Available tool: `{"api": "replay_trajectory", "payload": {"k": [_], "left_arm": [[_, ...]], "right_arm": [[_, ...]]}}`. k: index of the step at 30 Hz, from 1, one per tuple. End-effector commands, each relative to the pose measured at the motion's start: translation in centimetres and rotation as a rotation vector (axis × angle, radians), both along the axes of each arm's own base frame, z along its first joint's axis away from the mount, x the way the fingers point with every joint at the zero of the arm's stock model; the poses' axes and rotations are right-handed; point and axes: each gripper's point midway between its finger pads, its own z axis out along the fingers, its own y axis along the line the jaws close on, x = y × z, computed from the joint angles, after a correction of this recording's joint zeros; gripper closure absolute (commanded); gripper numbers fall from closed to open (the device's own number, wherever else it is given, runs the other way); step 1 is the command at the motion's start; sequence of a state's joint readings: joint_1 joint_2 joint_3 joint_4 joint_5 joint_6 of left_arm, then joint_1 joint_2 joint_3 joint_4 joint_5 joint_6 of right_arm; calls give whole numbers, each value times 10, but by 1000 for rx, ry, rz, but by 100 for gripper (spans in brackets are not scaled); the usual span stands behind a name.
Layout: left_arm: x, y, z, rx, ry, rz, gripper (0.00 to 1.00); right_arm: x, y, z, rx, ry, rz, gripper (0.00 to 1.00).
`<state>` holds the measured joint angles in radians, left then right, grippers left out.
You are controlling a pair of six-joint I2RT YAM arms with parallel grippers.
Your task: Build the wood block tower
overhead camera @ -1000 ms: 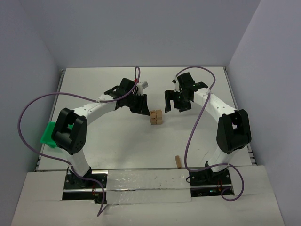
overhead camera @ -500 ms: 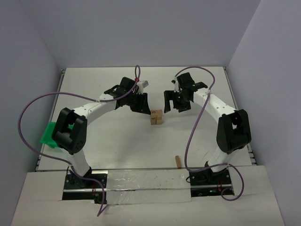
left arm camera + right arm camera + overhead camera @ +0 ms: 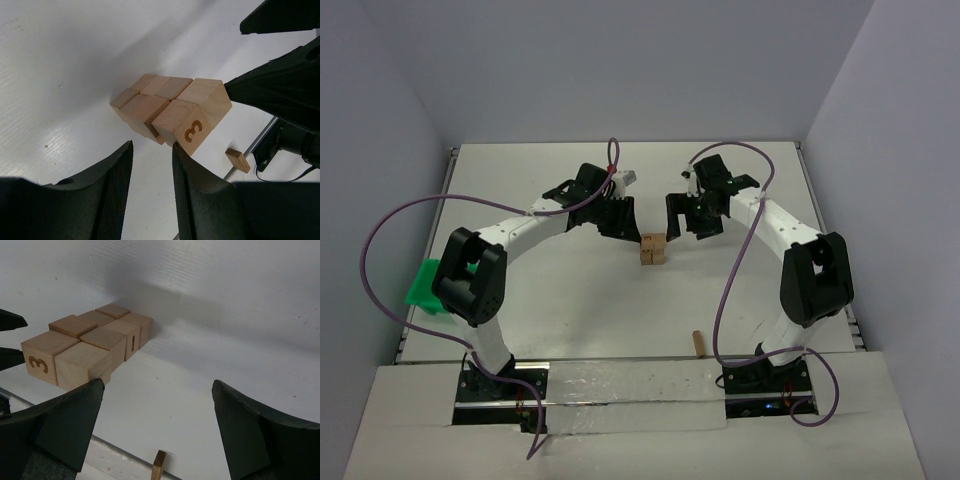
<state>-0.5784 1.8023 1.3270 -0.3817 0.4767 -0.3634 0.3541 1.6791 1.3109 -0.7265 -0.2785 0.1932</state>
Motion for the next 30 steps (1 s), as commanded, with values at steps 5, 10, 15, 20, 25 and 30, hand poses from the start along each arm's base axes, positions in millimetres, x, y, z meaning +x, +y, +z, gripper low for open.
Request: {"api": "replay_trajectory", "payload": {"k": [5,10,15,20,25,30], "left_arm": [[10,-6,22,-58,-57,0,56],[9,-7,21,-64,-51,-2,55],[8,-7,20,-63,-49,-4,56],[7,-7,22,-68,-52,-6,56],[7,-6,21,-68,-52,-4,56],[8,-6,22,-67,-54,-4,55]], "right_arm": [[7,14,15,26,-40,23,3],[8,14,13,20,-39,19,3],[11,13,13,15,-41,11,3],[12,15,13,18,-37,13,3],[12,16,15,23,-37,16,3],[11,16,15,27,-35,19,3]]}}
